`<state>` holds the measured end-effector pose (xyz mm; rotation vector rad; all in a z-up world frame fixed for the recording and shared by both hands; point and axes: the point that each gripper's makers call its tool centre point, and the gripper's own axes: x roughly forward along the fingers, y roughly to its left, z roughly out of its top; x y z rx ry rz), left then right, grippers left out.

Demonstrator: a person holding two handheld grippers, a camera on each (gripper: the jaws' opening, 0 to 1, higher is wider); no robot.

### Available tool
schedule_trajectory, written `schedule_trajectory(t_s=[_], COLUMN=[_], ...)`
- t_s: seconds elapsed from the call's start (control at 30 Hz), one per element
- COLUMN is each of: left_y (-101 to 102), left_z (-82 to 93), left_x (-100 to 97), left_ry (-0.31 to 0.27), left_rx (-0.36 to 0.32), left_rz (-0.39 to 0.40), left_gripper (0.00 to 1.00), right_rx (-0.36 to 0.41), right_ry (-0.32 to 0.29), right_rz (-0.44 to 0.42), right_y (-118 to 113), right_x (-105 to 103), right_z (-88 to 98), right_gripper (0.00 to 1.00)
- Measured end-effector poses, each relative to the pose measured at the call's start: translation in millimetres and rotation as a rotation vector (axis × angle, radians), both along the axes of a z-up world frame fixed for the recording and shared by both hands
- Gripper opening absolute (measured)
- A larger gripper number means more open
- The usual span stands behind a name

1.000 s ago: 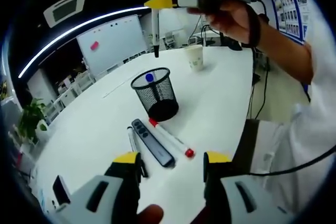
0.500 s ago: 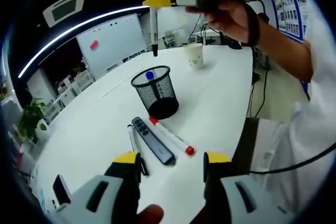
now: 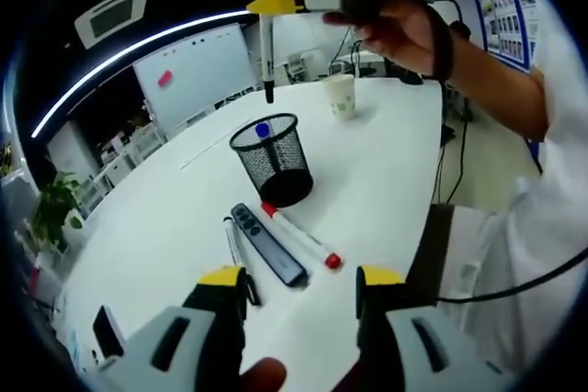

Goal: Place the scattered laser pointers and whiteboard markers into the pen holder and stack the scattered paper cups together

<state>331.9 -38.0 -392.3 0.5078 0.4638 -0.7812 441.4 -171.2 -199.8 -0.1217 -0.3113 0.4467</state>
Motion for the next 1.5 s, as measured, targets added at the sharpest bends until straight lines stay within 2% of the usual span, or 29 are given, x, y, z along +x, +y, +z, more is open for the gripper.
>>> schedule_trajectory(t_s=[1.5], left_y=[0.1], left_z=[-2.4], left_x=[-1.5], left_ry=[0.003], left_rx=[-0.015], left_rz=[0.005], left_gripper=[0.49], right_rx=[0.041], right_ry=[0.111], right_rz=[0.034], right_y=[4.7], right_x=[-1.5], right_z=[-29.9], right_gripper=[0.11])
